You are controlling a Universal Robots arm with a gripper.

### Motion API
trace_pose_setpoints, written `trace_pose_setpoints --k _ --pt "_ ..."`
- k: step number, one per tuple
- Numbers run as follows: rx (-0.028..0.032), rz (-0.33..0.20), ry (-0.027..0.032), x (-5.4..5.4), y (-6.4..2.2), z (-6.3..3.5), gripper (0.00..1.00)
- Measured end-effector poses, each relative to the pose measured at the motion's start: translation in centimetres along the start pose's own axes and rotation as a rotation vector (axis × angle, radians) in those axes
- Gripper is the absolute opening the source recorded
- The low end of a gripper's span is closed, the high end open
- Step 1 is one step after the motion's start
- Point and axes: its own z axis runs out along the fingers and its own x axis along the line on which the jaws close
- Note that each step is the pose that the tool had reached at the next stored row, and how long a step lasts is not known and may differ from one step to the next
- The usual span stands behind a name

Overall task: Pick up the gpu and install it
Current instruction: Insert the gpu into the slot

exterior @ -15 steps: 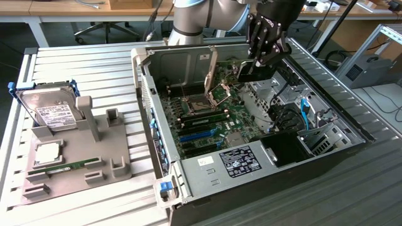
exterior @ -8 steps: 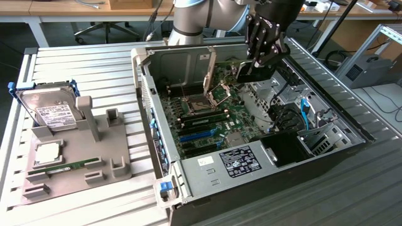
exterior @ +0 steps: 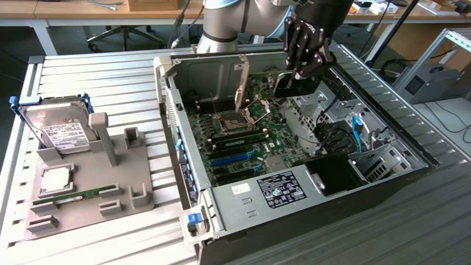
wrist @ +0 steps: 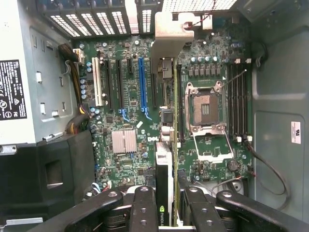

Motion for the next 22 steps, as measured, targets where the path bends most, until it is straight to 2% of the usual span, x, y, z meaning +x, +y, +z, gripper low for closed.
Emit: trace_pose_setpoints --k 22 --pt "0.0000 0.000 0.0000 0.02 0.35 0.48 0.27"
